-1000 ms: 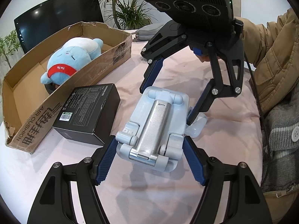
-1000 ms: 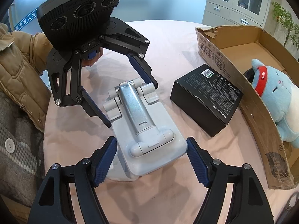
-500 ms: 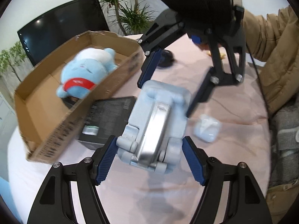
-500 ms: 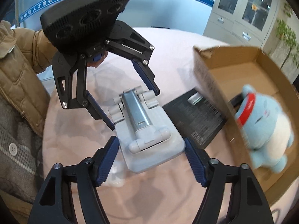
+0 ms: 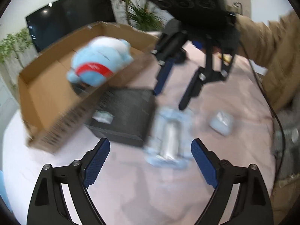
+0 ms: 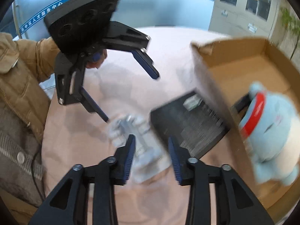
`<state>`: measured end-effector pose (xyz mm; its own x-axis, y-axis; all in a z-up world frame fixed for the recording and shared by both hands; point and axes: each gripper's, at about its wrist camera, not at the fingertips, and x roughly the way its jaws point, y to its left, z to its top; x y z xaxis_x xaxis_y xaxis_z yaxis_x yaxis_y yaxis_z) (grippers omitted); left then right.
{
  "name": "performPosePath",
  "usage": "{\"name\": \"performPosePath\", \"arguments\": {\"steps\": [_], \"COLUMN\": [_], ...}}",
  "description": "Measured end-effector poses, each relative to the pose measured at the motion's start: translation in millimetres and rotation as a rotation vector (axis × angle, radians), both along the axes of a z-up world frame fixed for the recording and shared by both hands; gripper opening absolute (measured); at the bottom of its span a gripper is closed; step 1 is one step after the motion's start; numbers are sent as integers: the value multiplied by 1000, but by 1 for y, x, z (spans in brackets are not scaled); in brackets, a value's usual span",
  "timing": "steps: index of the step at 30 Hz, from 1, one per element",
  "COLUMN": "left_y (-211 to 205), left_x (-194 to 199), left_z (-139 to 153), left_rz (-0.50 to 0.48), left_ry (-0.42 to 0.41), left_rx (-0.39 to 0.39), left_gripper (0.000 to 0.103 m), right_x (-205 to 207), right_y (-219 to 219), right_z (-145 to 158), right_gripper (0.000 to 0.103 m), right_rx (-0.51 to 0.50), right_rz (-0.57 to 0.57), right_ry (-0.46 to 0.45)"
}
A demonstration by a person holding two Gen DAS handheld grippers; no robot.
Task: Organize objects
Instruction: 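Lift the phone stand with both grippers and carry it toward the cardboard box, then lower the phone stand into the cardboard box and open both grippers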
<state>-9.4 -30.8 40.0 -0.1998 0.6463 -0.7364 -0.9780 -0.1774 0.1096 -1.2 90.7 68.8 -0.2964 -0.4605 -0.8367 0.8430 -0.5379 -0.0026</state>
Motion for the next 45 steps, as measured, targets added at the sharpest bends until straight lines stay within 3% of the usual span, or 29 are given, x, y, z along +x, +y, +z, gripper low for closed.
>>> {"name": "performPosePath", "arguments": {"steps": [5,8,14,22,27,32,35,36,37,38,39,41,43,45], "left_y": [11,20,23,23,18,23,33,40,47,50,47,35,26,22], "left_x": [8,0,-4,7,11,-10,-44,-57,-71,-85,-100,-106,-91,-68], "left_z": [-39,-43,-41,-35,-9,35,64,73,78,82,87,83,65,39], "left_rz": [-7,-2,-2,-16,-28,-30,26,96,216,322,419,438,390,331], "left_ry": [-72,-120,-126,-99,-55,115,258,334,429,482,457,344,302,285], "left_rx": [-76,-52,-34,-43,6,3,-16,-14,-15,-2,26,76,95,58], "left_gripper": [91,92,68,67,68,68,73,77,88,89,89,89,90,93], "right_x": [3,2,0,13,24,10,-14,-28,-55,-61,-68,-70,-56,-41], "right_y": [6,2,-2,3,10,10,6,3,-6,-3,0,6,15,26], "right_z": [-43,-53,-56,-54,-29,16,47,58,74,79,84,86,81,70], "right_gripper": [65,82,79,75,75,75,75,75,77,79,79,81,82,83], "right_rx": [76,122,71,48,14,53,86,103,105,100,92,44,-17,-49], "right_rz": [-36,-31,23,14,7,-1,-35,-81,-156,-214,-268,-318,-309,-299], "right_ry": [-79,-46,-38,-39,15,145,260,352,412,438,450,462,416,359]}}
